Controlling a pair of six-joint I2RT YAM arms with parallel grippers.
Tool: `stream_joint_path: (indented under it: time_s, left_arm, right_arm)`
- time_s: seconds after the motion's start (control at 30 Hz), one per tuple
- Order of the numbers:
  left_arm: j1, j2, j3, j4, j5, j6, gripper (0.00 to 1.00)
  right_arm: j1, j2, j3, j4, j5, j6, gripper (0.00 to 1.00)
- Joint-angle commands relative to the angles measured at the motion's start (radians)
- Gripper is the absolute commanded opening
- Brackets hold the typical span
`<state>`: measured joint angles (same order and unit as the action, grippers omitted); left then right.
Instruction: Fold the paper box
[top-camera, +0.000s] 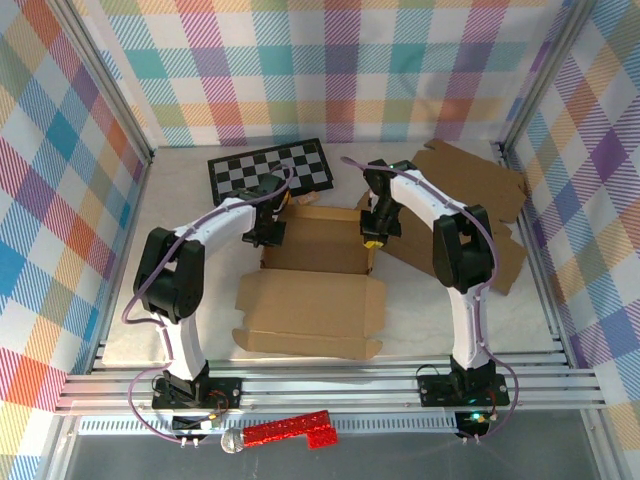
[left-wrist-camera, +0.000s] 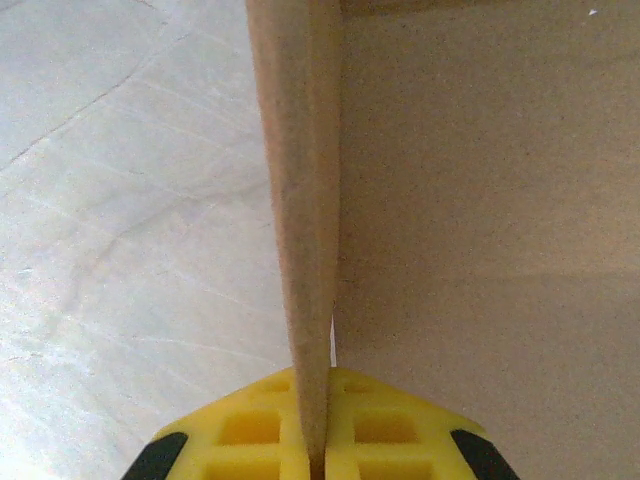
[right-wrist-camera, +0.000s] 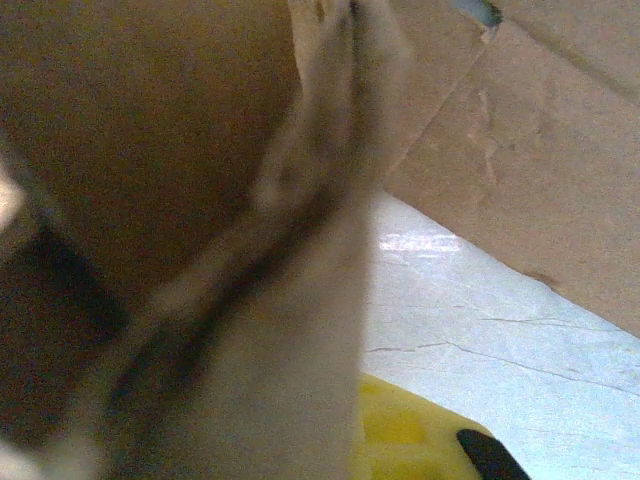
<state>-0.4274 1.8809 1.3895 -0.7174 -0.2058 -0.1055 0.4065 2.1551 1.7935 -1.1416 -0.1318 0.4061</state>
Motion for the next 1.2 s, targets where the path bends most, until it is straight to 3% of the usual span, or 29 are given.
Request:
stream_joint_path:
  time_s: [0.0,0.37,0.43,0.63,0.8,0.93,1.17]
  left_arm:
    - [-0.017,-0.035,-0.029,-0.052,-0.133,-0.028,0.0]
    - [-0.053,-0.025,-0.005,-0.054,-0.203,-0.093,0.0]
    - [-0.051,-0.038,-0.025,-0.019,-0.16,-0.102,0.0]
    - [-0.022,0.005,-0.02,-0.019,-0.084,-0.109,0.21]
    - [0.012,0.036,-0.026,0.01,-0.012,-0.102,0.21]
    - [0.013,0.054,-0.003,-0.005,-0.012,-0.091,0.04]
    - [-0.012,0.029,-0.009,-0.036,-0.19,-0.097,0.0]
  right_arm:
    - [0.005,-0.049,-0.012,-0.01,-0.02,0.011,0.0]
    - [0.008,-0.058,-0.026,0.001,-0.031,0.023,0.0]
    - [0.009,-0.058,-0.028,0.001,-0.032,0.024,0.0]
    - [0.008,-0.061,-0.032,0.0,-0.032,0.02,0.0]
    - [0.008,-0.064,-0.034,0.0,-0.032,0.018,0.0]
    - [0.008,-0.063,-0.029,-0.003,-0.028,0.019,0.0]
    - [0.009,-0.065,-0.029,0.0,-0.027,0.026,0.0]
